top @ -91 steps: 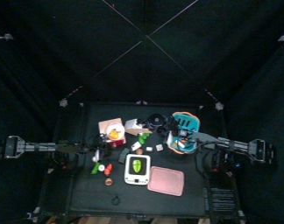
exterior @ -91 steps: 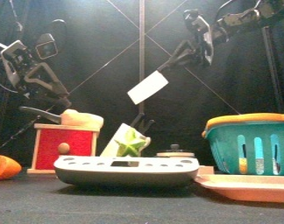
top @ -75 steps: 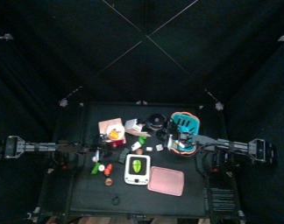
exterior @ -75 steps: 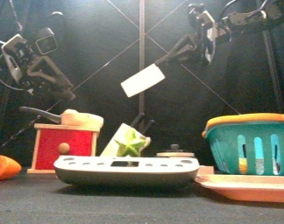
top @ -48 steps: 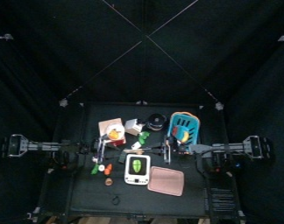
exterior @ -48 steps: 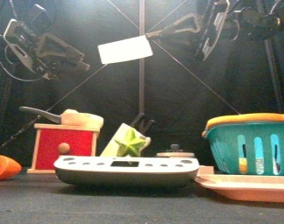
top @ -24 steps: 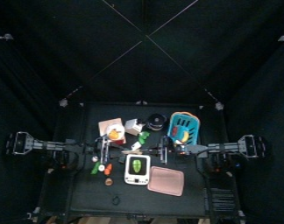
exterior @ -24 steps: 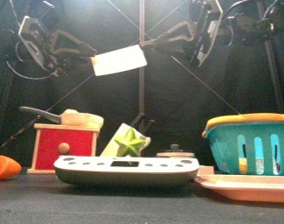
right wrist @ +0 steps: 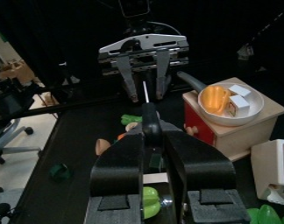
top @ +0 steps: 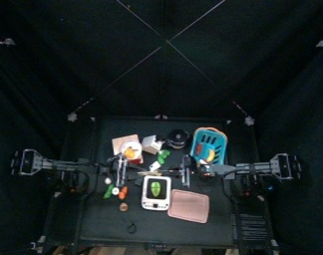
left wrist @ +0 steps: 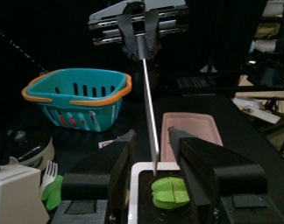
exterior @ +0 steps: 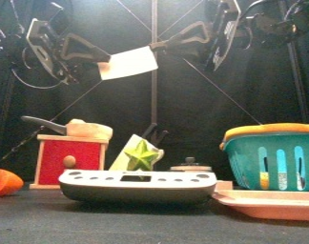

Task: Grab cleaver with other hand

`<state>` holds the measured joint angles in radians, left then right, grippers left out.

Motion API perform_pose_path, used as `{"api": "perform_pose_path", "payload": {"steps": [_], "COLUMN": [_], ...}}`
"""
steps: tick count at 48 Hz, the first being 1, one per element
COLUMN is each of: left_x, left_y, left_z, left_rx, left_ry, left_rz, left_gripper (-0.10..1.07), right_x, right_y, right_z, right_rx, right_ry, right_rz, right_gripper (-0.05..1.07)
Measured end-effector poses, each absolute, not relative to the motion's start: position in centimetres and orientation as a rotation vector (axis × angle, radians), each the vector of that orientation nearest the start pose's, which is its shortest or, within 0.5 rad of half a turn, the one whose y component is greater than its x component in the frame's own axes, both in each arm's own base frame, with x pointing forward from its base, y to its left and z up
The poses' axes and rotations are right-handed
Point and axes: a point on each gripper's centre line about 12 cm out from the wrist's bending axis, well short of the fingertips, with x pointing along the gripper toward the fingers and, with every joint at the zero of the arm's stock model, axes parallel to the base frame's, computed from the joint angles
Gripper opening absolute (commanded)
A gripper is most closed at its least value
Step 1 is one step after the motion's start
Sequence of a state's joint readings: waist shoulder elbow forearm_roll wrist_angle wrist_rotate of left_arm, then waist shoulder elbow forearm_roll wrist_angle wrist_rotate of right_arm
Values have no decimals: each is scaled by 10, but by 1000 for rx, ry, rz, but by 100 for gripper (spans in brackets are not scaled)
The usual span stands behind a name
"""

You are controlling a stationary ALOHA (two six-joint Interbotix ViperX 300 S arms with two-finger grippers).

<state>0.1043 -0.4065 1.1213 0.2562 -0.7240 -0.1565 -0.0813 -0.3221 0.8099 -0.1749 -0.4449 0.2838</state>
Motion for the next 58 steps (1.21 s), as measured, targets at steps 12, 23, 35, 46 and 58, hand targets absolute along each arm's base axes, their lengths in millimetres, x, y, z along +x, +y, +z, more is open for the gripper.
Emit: {"api": "perform_pose_path", "payload": {"steps": [12,23,35,46,58], "left_x": [281,282,282,282,282], "left_y": [10,11,10,11,11], "left_z": [223,224,227,227,227], "left_rx": [35,34,32,34,32], "left_ry": [24,20,-9,-10,-10], "left_rz": [-64,-61,-65,-63,-62], "left_gripper": [65,42,35,35,35], "right_x": [344,344,344,344,344], "right_y": [-20,-20,-19,-20,-15], "right_z": [284,284,284,284,279], "right_rx": [128,127,130,133,145], "right_ry": [48,48,47,47,78], "right_rz": [-10,-10,-8,-10,-6], "right_gripper": [40,40,40,43,54]}}
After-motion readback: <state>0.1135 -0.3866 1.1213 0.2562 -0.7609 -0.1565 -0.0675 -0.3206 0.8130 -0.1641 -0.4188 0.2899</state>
